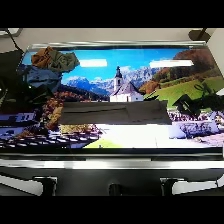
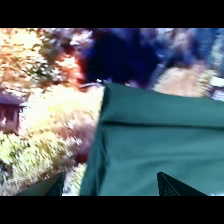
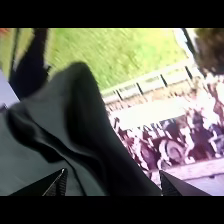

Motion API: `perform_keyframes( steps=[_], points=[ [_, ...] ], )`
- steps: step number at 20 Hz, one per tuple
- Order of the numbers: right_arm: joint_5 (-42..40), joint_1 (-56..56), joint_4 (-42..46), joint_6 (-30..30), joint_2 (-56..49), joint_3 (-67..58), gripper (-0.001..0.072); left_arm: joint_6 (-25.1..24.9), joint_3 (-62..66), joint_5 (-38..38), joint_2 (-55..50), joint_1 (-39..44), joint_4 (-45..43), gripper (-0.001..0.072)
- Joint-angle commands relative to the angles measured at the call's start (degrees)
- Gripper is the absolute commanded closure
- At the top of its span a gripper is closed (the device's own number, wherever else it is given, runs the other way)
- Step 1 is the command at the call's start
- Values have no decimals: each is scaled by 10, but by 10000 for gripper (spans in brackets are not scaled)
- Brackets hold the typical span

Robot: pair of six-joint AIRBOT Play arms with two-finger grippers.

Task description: Fold the shirts.

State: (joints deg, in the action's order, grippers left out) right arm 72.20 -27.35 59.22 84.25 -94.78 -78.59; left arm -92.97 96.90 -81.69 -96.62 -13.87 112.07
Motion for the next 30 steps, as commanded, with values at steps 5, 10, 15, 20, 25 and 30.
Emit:
perform_keyframes(
  steps=[5, 10, 15, 20, 25, 30],
  points=[
    [41, -13, -54, -25, -83, -3, -1, 0, 9, -24, 101, 47, 0, 25],
    [43, 33, -127, -58, -118, -3, -1, 0, 9, -24, 123, 111, 0, 25],
    [41, 79, -146, -82, -121, -3, 168, 0, 8, -23, 123, 178, 0, 25],
    [30, 112, -158, -55, -95, -3, 670, 0, -17, 34, 102, 258, 0, 472],
    [55, 117, -150, -24, 45, -3, 671, 9, -53, 135, 9, 388, 6, 680],
    [89, 163, -115, 25, 192, -3, 671, 83, -48, 252, -92, 452, 87, 680]
  ],
)
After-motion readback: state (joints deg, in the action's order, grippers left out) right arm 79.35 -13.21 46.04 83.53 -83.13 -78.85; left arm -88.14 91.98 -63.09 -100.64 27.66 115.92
